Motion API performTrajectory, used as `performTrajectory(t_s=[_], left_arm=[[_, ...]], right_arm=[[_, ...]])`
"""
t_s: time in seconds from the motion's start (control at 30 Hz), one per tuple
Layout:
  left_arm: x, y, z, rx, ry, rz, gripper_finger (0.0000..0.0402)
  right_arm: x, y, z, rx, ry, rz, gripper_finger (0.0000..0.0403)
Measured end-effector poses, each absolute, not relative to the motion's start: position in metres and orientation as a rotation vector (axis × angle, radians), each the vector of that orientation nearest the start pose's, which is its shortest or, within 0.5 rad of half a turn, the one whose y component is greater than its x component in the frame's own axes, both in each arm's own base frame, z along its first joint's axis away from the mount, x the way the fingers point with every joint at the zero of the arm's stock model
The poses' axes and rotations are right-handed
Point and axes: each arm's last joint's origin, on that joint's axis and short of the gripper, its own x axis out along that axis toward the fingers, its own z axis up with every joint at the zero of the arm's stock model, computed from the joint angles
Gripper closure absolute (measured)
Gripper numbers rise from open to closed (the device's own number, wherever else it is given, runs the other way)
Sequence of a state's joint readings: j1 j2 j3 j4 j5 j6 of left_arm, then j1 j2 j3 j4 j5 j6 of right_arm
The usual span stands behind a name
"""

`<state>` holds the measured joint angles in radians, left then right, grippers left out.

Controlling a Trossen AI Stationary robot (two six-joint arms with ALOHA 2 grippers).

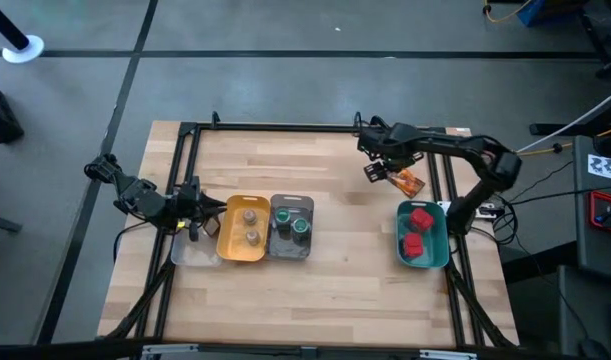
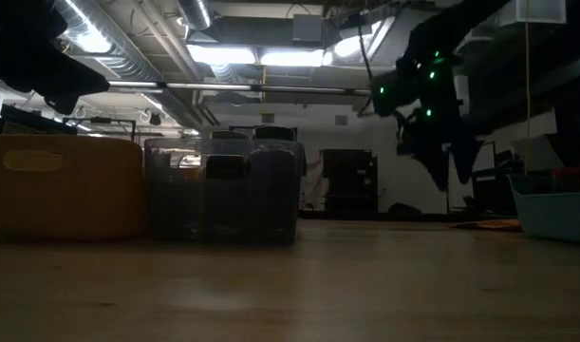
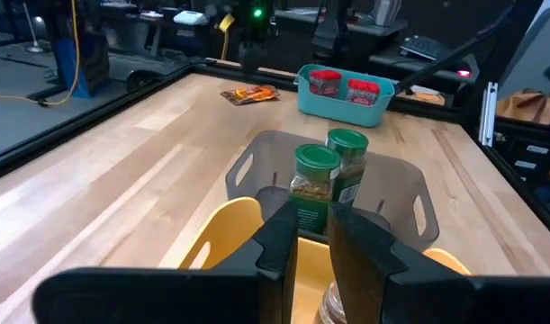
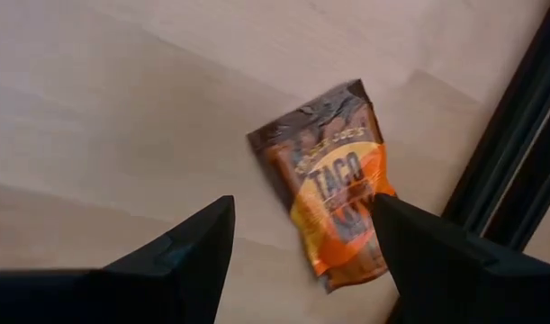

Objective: Sort spices by type
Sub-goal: Put the orange spice bag into the transparent bin

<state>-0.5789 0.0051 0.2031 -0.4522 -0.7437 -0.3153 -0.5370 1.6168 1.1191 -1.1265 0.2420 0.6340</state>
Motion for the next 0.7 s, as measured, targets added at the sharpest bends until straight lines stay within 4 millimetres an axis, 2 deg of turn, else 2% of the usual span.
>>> performTrajectory(t_s=[0.1, 0.33, 0.7], left_arm=[[0.07, -0.022, 0.189, -0.154, 0.173, 0.193, 0.0345], [0.07, -0.022, 0.189, -0.182, 0.173, 0.196, 0.0345], [0.07, -0.022, 0.189, -0.178, 0.177, 0.197, 0.0345]], right_arm=[[0.227, -0.157, 0.195, 0.72, 1.471, -1.1, 0.0139], [0.223, -0.176, 0.167, 0.771, 1.618, -0.965, 0.0139], [0.226, -0.184, 0.134, 0.704, 1.782, -0.84, 0.0139]])
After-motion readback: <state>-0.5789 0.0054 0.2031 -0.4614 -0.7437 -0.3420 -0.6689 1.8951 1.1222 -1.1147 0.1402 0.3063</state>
